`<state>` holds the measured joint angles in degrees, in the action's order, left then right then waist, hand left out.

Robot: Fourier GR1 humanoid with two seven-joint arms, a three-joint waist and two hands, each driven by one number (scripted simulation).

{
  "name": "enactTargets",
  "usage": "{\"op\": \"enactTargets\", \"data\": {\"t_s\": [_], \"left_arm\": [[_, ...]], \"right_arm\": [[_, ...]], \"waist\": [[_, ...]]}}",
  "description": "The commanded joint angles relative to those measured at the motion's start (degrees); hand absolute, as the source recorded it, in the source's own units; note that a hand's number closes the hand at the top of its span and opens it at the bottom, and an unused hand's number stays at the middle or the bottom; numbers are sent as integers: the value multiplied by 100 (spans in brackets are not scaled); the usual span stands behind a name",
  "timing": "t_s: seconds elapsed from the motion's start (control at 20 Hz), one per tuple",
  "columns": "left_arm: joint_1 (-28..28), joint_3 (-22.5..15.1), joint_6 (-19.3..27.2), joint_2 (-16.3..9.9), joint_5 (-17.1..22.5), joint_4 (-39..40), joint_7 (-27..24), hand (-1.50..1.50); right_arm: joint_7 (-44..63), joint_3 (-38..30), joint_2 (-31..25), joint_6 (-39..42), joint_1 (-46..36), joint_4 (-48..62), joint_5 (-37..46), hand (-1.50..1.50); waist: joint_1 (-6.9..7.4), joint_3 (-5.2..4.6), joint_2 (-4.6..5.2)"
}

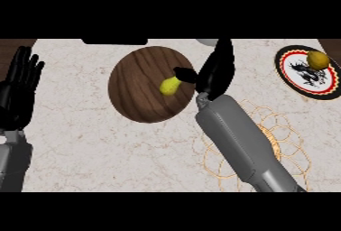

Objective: Pick the pear from the placemat and place it in the bowl

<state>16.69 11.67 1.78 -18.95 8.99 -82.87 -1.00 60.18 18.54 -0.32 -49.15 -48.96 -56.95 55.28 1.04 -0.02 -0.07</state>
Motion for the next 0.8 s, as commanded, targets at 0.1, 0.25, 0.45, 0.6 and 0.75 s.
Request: {"op": "enactTargets", "data": {"t_s": [0.1,0.25,0.45,0.6,0.75], "left_arm": [[-115,198,5,-95,19,142,-109,0],[-379,83,4,61,8,-139,-104,0],[-593,241,-122,-83,113,-347,-117,0],[-553,152,-22,51,-2,-290,-200,0],[-360,228,-143,-80,114,-243,-7,0]], "right_arm": [[804,23,30,-870,1131,-1201,659,-150],[292,-237,-74,-828,1922,-2015,715,-150],[45,32,-439,-660,3410,-3687,555,-150],[-160,308,-669,-664,4439,-4739,372,-150],[-413,373,-1274,-568,5188,-5738,-141,-150]], "waist": [[-343,-2,-100],[-250,2,-48],[-272,3,-60],[-272,2,-37],[-242,4,-20]]}}
